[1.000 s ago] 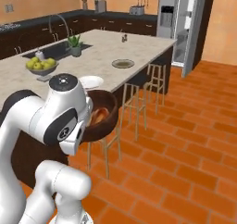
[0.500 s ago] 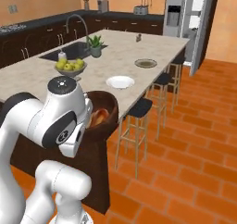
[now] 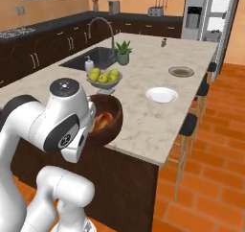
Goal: Pick the chicken drumstick and sweet potato from their plates and place them in the bowl. Then put the bowl in the fridge.
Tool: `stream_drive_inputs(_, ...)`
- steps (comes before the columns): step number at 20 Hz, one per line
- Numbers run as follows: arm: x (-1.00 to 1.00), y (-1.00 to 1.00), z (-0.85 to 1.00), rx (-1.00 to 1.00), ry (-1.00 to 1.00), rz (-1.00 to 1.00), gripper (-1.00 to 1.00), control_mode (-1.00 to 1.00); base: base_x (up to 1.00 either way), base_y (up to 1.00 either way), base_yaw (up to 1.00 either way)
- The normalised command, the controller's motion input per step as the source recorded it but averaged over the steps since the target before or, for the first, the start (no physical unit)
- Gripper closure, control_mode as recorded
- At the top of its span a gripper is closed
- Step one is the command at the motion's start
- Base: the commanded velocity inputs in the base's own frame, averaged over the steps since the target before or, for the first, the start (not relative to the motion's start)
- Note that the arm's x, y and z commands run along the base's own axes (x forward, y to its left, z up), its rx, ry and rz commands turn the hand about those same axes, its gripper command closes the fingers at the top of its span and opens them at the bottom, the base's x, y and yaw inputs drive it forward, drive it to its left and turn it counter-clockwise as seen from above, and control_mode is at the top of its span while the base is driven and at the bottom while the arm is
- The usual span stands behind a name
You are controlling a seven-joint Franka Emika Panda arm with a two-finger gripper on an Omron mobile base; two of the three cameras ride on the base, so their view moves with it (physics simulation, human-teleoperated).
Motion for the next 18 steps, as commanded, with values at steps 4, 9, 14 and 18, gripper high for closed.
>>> stream_drive_inputs(4,0.0,0.0,0.0,0.0,0.0,0.0,1.0,1.0,0.52,1.0,-0.03)
stream_drive_inputs(9,0.0,0.0,0.0,0.0,0.0,0.0,1.0,1.0,0.4,1.0,-0.03)
stream_drive_inputs(14,0.0,0.0,0.0,0.0,0.0,0.0,1.0,1.0,0.11,1.0,0.0)
stream_drive_inputs(18,0.0,0.0,0.0,0.0,0.0,0.0,1.0,1.0,0.17,1.0,0.0)
